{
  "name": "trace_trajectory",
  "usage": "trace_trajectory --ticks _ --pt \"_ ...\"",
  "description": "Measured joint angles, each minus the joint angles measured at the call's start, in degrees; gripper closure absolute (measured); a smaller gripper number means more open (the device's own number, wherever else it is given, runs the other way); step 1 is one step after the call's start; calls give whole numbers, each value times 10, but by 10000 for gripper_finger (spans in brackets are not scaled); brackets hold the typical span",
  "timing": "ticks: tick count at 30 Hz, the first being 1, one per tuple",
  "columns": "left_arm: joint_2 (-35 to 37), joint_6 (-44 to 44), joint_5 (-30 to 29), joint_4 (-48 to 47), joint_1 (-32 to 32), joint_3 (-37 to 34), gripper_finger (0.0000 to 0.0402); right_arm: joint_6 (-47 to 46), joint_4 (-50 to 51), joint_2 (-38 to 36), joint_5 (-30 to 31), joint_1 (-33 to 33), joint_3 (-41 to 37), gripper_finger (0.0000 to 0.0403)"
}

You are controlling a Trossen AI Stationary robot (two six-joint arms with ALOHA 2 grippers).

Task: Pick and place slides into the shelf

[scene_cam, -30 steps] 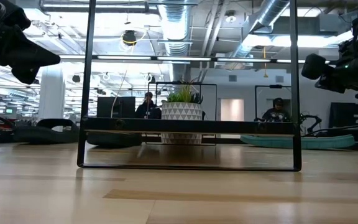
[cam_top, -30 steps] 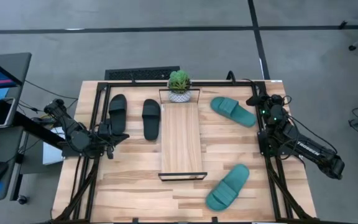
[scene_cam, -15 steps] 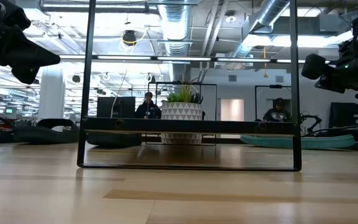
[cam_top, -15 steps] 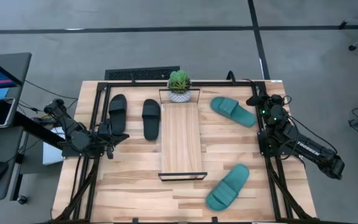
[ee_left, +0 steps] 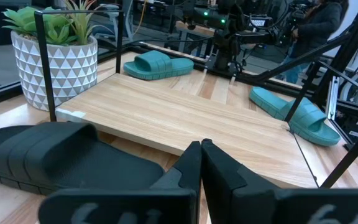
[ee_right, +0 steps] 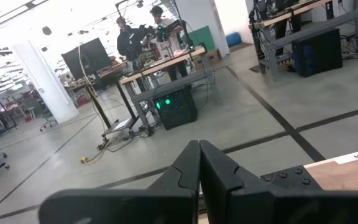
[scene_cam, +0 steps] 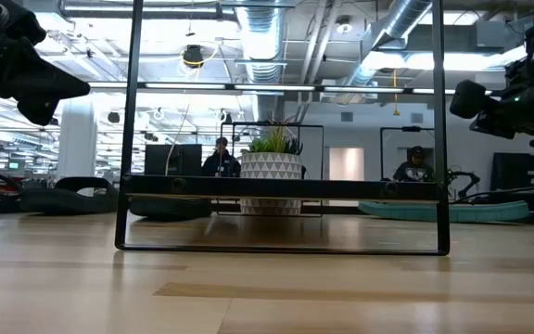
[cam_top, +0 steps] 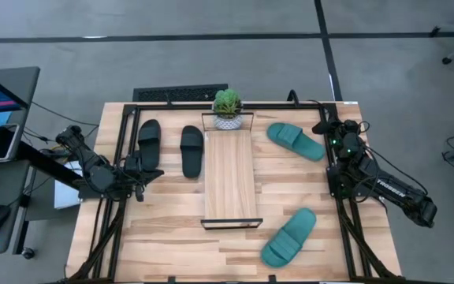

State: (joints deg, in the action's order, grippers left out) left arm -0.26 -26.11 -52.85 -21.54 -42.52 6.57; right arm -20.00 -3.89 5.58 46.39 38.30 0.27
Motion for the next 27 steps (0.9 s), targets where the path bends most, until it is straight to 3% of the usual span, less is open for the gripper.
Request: trace_trajectory --ticks 27 --pt "0 0 0 0 0 0 401 -1 -10 0 2 4 0 403"
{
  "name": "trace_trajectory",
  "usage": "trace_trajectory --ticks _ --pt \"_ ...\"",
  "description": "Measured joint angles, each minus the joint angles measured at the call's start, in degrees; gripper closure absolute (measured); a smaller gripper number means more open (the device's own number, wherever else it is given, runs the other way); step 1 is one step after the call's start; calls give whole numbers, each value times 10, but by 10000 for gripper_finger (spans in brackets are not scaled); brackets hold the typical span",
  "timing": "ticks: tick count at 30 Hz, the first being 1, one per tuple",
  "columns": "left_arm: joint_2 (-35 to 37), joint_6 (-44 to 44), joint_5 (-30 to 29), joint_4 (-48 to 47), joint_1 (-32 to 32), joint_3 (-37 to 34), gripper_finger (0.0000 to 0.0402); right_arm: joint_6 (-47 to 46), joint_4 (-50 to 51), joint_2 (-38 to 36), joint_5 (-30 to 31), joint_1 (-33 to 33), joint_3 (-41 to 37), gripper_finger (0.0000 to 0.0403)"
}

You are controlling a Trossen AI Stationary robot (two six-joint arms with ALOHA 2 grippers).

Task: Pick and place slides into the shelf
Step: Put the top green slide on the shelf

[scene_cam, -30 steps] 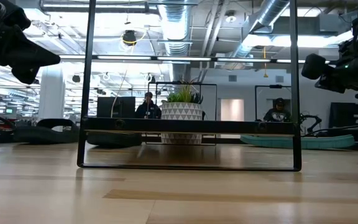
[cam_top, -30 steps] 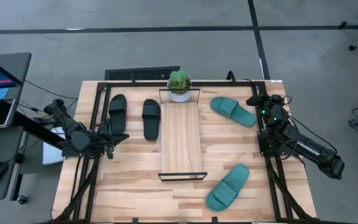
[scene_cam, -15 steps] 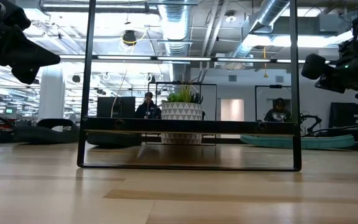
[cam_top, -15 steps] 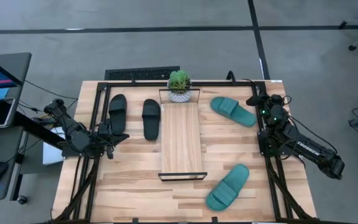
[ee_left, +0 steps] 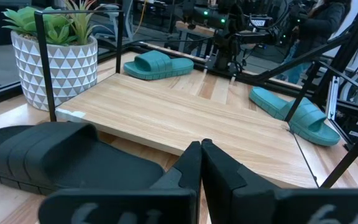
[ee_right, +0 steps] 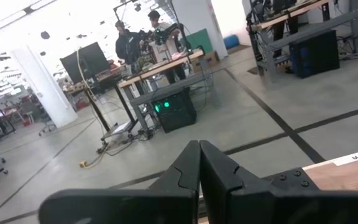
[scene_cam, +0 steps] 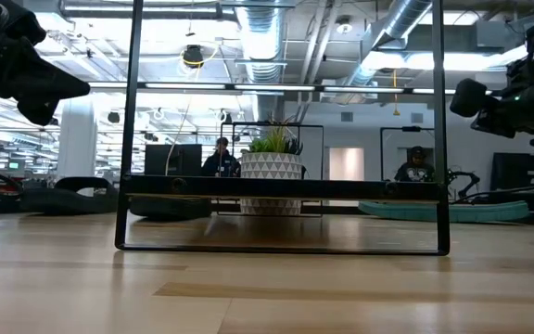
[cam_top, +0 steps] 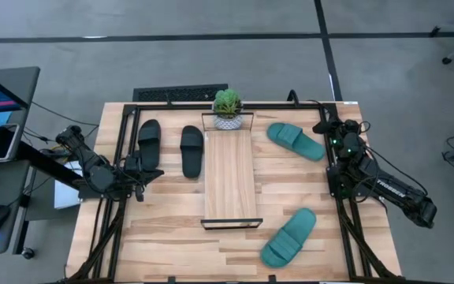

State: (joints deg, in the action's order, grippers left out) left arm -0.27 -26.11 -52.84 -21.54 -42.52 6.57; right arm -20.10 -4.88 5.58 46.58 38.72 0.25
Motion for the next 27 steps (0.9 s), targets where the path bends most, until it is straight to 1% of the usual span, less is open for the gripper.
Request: trace_trajectory --ticks 12,15,16,19,20,21,22,25,27 --pt "0 0 0 0 0 0 401 0 5 0 -5 0 0 403" --pt "0 0 0 0 0 0 401 -26 7 0 -14 6 0 403" --pt "0 0 0 0 0 0 401 -24 7 0 -43 10 1 403" --pt "0 0 0 0 0 0 401 51 33 9 -200 21 13 403" --pt "0 0 0 0 0 0 401 74 47 19 -244 24 22 403" --pt "0 0 0 0 0 0 401 90 62 31 -270 28 32 403" --pt "0 0 0 0 0 0 401 108 84 44 -283 30 44 403" --pt "0 0 0 0 0 0 401 186 165 91 -293 38 92 403" --pt "0 0 0 0 0 0 401 186 156 130 -309 44 106 403"
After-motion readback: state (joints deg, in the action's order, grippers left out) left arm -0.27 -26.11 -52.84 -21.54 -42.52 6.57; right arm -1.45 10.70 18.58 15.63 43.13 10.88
